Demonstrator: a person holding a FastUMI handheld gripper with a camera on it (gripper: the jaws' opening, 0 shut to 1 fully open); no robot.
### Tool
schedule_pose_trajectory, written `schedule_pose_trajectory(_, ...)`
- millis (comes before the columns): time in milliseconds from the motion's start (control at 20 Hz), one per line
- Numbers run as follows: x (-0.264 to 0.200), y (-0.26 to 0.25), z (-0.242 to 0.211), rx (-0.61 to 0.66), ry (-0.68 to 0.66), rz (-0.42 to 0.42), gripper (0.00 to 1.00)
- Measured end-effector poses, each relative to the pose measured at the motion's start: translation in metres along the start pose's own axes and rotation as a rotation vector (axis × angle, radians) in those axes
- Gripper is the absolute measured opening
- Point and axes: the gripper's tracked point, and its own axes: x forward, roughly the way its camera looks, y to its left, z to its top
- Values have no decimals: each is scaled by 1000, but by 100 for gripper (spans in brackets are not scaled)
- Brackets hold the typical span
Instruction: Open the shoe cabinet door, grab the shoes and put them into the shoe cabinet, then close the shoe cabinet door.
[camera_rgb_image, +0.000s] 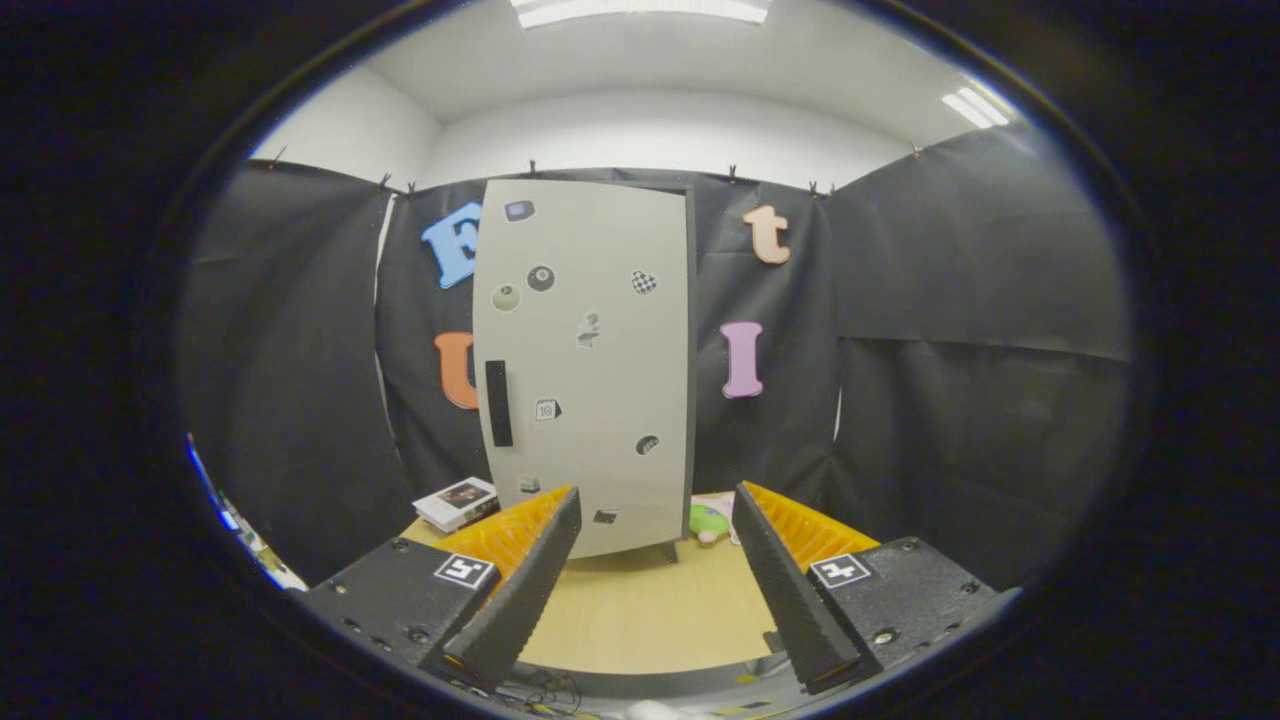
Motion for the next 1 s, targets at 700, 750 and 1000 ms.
schedule_pose_trajectory(700,-31,-23,19,-22,-69,-43,100)
schedule_pose_trajectory(750,-31,-22,18,-22,-67,-41,100)
schedule_pose_trajectory(1000,-30,-19,20,-18,-74,-42,100)
